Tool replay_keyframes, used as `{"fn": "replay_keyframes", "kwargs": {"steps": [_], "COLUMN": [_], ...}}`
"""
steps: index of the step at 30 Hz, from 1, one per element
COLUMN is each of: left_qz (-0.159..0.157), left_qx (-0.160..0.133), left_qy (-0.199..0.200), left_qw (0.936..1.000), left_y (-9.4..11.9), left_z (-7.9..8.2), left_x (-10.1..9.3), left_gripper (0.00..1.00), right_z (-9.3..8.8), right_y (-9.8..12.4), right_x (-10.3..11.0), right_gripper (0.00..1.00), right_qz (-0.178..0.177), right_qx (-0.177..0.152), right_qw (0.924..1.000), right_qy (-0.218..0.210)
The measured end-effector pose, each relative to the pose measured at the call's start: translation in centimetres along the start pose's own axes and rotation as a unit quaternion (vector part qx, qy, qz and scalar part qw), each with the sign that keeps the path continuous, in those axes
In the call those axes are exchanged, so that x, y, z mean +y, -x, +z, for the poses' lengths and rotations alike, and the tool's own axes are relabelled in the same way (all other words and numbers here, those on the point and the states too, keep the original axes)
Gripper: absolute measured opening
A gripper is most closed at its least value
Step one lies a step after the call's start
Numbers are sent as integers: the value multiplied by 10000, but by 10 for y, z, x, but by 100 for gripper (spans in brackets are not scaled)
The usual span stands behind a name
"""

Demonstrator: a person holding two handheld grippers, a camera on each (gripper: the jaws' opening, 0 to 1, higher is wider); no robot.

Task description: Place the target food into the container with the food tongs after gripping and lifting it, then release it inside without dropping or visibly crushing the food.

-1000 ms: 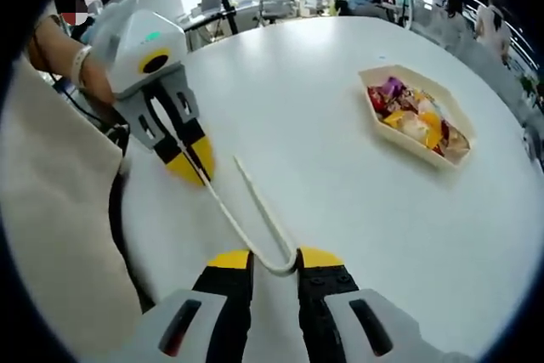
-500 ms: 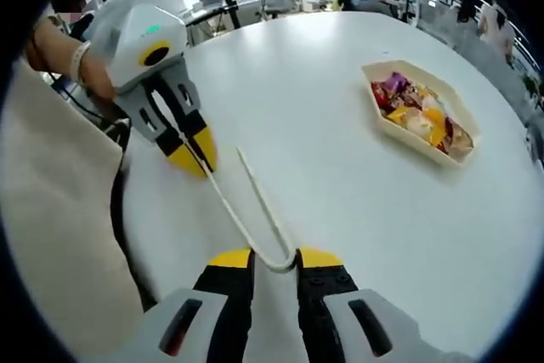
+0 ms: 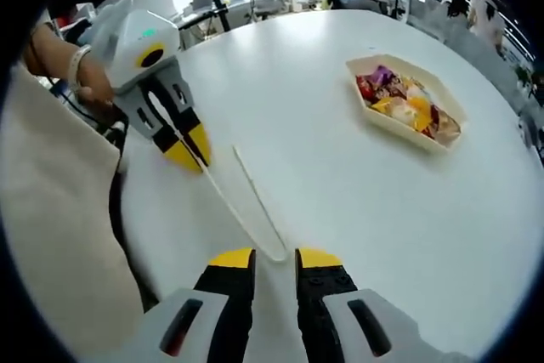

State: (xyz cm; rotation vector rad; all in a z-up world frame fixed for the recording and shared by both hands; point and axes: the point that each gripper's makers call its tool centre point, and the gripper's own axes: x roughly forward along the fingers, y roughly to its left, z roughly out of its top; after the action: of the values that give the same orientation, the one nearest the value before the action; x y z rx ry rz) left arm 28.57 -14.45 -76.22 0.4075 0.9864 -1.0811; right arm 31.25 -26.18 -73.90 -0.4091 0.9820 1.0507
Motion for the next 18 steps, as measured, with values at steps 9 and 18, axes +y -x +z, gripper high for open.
{"fn": "replay_keyframes", "kwargs": {"steps": [9,18], "left_qz": [-84,-21], "left_qx": [-69,-65], "left_qy": [-44,-7], "left_qw": [9999,10000], "left_y": [3,14], "left_z": [-4,-14], "left_x": [-9,-5], "left_gripper": [3,11], "right_z": [-8,-25], "right_y": [27,35], "right_x": [-6,5], "right_gripper": [18,18], "right_qz": [-390,-539], "right_qx": [-283,-520], "right_qw": [9977,9924], "right_qy": [-472,-975]}}
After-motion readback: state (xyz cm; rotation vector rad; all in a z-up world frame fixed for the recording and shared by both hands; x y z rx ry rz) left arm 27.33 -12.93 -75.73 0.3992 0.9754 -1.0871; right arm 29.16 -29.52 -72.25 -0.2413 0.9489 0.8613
